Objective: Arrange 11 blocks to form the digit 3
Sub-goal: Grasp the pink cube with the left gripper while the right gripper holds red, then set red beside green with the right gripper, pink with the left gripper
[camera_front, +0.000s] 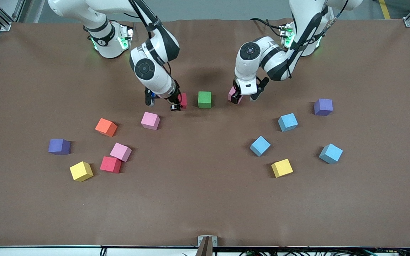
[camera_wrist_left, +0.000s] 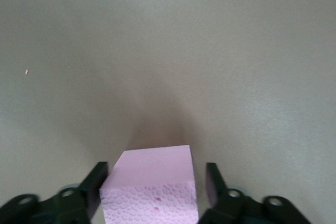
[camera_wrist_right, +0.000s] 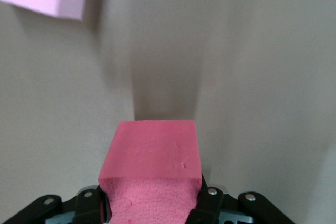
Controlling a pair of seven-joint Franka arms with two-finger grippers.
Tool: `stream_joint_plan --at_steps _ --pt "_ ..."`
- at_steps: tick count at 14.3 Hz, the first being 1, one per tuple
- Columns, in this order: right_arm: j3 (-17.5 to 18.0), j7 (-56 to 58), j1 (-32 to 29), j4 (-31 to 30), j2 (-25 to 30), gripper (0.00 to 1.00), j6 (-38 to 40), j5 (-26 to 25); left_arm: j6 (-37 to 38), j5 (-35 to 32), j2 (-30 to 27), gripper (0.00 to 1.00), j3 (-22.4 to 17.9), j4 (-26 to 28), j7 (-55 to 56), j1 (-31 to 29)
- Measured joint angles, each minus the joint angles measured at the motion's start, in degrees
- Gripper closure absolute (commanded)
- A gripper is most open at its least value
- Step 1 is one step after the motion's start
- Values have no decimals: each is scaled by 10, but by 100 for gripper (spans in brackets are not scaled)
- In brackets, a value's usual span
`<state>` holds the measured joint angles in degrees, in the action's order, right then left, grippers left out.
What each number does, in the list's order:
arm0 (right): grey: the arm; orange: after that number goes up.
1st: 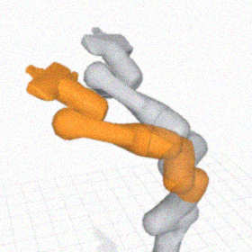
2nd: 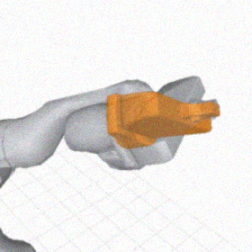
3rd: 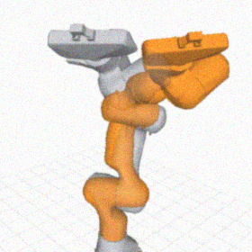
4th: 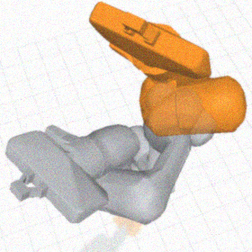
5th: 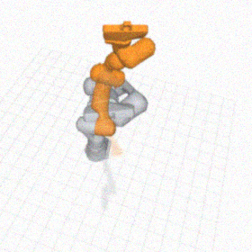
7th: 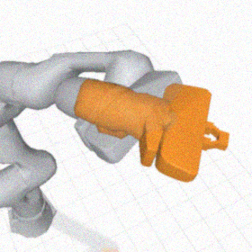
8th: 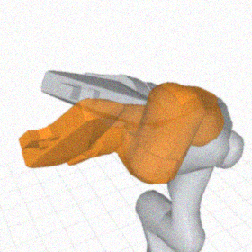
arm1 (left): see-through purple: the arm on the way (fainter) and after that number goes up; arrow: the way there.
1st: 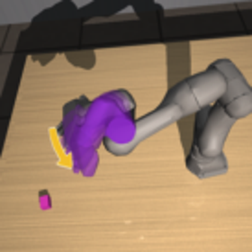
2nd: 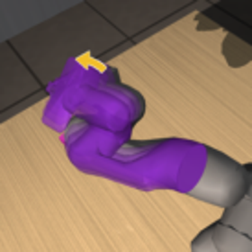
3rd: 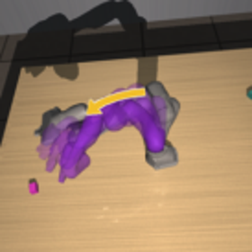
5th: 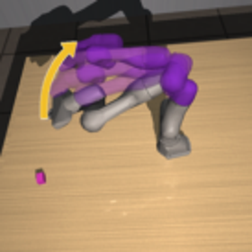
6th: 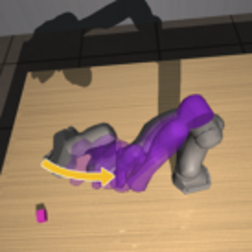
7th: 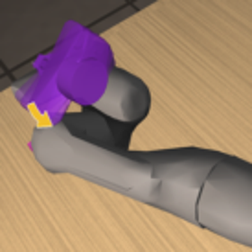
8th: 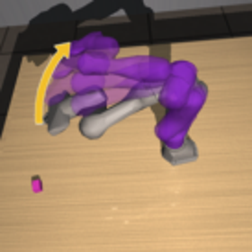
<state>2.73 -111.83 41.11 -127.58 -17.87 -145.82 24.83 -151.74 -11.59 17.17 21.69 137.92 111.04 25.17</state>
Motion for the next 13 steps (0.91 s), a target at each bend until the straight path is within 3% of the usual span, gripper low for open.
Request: stream_joint_plan --at_steps 2,4,13 --pt "1 0 16 0 -18 100 -31 26 -3 1 2 70 0 -1 12 -1" --pt "1 -1 30 -1 -35 100 -61 37 -5 2 2 81 0 -4 52 -1" --pt "0 -2 37 0 -47 100 -83 70 -6 2 18 82 0 -55 256 -1"
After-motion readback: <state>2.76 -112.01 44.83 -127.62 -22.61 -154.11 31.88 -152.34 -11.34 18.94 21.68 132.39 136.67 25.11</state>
